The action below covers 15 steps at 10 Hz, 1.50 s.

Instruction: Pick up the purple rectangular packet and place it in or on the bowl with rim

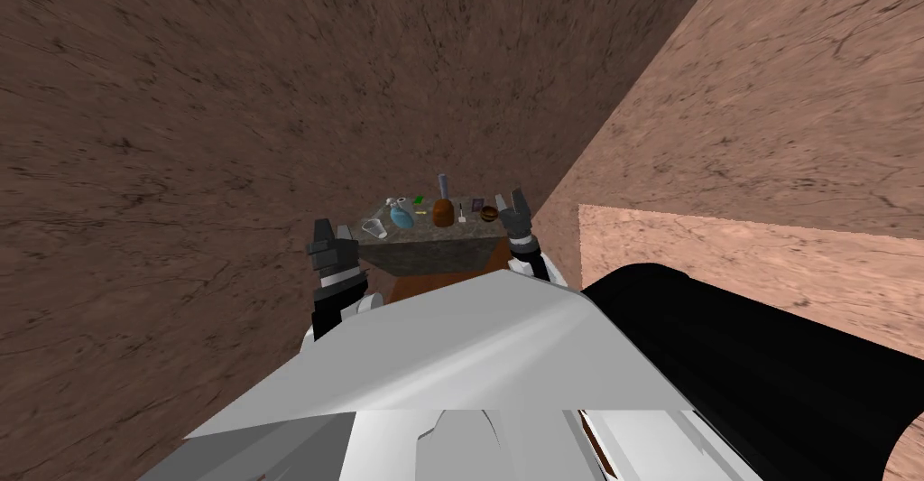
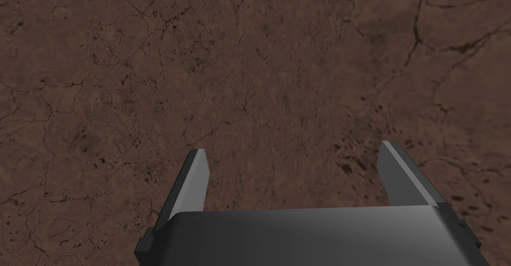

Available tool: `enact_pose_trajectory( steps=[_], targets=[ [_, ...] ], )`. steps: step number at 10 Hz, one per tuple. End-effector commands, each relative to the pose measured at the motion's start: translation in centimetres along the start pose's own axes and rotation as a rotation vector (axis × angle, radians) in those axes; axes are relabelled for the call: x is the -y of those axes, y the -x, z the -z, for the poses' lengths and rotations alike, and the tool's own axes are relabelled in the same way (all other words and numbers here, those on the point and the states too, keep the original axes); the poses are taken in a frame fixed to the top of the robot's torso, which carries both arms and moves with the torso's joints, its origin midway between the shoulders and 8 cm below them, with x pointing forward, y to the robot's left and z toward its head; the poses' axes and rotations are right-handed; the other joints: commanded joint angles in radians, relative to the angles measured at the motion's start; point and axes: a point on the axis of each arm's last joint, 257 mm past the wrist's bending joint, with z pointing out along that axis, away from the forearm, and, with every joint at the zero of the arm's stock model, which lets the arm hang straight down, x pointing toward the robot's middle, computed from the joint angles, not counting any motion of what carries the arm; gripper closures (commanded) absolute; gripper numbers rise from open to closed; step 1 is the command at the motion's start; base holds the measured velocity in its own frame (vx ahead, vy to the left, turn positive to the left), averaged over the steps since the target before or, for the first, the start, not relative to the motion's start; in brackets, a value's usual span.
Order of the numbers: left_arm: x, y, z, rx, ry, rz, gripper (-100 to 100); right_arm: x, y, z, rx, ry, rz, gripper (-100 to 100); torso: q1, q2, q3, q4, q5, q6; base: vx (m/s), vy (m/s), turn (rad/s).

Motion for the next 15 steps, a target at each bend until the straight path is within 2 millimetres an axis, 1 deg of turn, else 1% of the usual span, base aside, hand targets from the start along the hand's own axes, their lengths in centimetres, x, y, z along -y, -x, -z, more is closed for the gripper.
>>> enact_pose_trajectory(
  steps=[1, 4, 5, 6, 7, 8, 9, 10, 11, 12, 13, 14, 15],
  targets=[
    [0.0, 0.0, 0.0, 0.0, 0.0, 0.0, 0, 0.6, -0.8, 0.3, -0.059, -0.003, 0.035, -100, 0.0, 0.0, 0.0, 0.0, 0.0, 0.0, -0.08, 0.04, 0.143],
    [0.0, 0.0, 0.0, 0.0, 0.0, 0.0, 0, 1.1, -1.7, 0.7, -0.13, -0.005, 0.068, -100, 0.001, -0.001, 0.0, 0.0, 0.0, 0.0, -0.074, 0.04, 0.105],
    [0.0, 0.0, 0.0, 0.0, 0.0, 0.0, 0, 1.8, -2.3, 1.1, -0.18, -0.008, 0.096, -100, 0.0, -0.001, -0.001, 0.0, 0.0, 0.0, -0.095, 0.05, 0.185],
    [0.0, 0.0, 0.0, 0.0, 0.0, 0.0, 0, 1.8, -2.4, 1.2, -0.192, -0.008, 0.098, -100, 0.001, 0.0, 0.0, 0.0, 0.0, 0.0, -0.064, 0.039, 0.103],
    [0.0, 0.0, 0.0, 0.0, 0.0, 0.0, 0, 2.5, -3.0, 1.7, -0.243, -0.012, 0.126, -100, 0.0, -0.001, -0.001, 0.0, 0.0, 0.0, -0.06, 0.045, 0.196],
    [0.0, 0.0, 0.0, 0.0, 0.0, 0.0, 0, 2.5, -3.2, 1.8, -0.257, -0.012, 0.129, -100, 0.0, -0.001, -0.001, 0.0, 0.0, 0.0, -0.057, 0.035, 0.095],
    [0.0, 0.0, 0.0, 0.0, 0.0, 0.0, 0, 3.4, -3.7, 2.4, -0.306, -0.018, 0.155, -100, 0.0, -0.002, -0.001, 0.0, 0.0, 0.0, -0.062, 0.057, 0.193],
    [0.0, 0.0, 0.0, 0.0, 0.0, 0.0, 0, 3.4, -3.9, 2.5, -0.325, -0.017, 0.158, -100, 0.001, -0.002, -0.001, 0.0, 0.0, 0.0, -0.055, 0.038, 0.109],
    [0.0, 0.0, 0.0, 0.0, 0.0, 0.0, 0, 4.4, -4.3, 3.2, -0.372, -0.025, 0.183, -100, 0.0, -0.002, -0.001, 0.0, 0.0, 0.0, -0.058, 0.047, 0.213],
    [0.0, 0.0, 0.0, 0.0, 0.0, 0.0, 0, 4.4, -4.5, 3.4, -0.395, -0.024, 0.187, -100, 0.0, -0.002, -0.001, -0.001, 0.0, 0.0, -0.048, 0.033, 0.105],
    [0.0, 0.0, 0.0, 0.0, 0.0, 0.0, 0, 5.4, -4.9, 4.2, -0.444, -0.033, 0.211, -100, -0.001, -0.002, -0.001, -0.001, 0.0, 0.0, -0.049, 0.033, 0.186],
    [0.0, 0.0, 0.0, 0.0, 0.0, 0.0, 0, 5.5, -5.1, 4.4, -0.467, -0.033, 0.216, -100, -0.001, -0.002, -0.001, -0.001, 0.0, 0.0, -0.035, 0.026, 0.124],
    [0.0, 0.0, 0.0, 0.0, 0.0, 0.0, 0, 6.6, -5.4, 5.3, -0.516, -0.044, 0.237, -100, -0.001, -0.003, -0.002, -0.001, 0.0, 0.0, -0.038, 0.039, 0.225]
  ],
)
